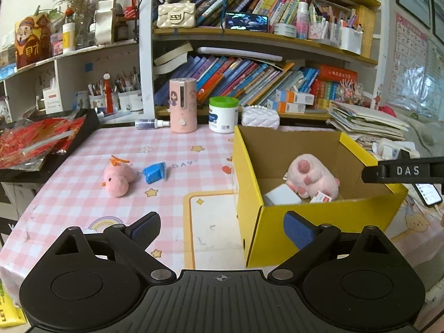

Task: Organize objects
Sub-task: 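Withdraw both open tools from the box back over the table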

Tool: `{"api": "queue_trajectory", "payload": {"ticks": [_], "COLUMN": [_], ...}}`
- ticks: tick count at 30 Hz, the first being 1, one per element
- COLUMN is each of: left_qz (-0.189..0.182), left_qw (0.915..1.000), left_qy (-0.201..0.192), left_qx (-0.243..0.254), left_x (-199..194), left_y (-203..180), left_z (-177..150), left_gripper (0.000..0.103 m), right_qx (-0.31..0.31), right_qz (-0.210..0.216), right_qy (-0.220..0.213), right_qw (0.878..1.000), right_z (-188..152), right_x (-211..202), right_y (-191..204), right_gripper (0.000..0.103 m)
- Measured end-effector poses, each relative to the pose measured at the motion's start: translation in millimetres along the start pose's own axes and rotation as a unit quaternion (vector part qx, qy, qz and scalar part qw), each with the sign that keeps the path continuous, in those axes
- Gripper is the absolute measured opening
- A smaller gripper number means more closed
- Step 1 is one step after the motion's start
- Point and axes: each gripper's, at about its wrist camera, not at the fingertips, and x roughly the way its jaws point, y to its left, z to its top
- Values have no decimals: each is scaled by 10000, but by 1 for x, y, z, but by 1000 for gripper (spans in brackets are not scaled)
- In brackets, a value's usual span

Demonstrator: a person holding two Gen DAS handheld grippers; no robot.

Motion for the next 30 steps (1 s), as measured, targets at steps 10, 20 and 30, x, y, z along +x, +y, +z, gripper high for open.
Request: {"api": "queue_trajectory", "payload": {"ticks": [10, 20, 30], "left_qz": [-151, -192, -147], "left_qw": [9995, 9987, 9978], "left_qy": [212, 378, 592], "left_qx": [182, 286, 274], "left_x": [-22, -41, -57], "left_y": [21, 45, 69], "left_z": [-20, -41, -59], "left_gripper": [99, 101, 101], "right_qx": [91, 24, -103], "right_qz": [-293, -348, -182], "right_qy": [344, 691, 958], "right_qw": [9989, 9970, 9952], "right_z": [-50, -86, -110], "right_x": [-34, -50, -60], "right_y": [31, 69, 101], "right_gripper": [84, 91, 92]}}
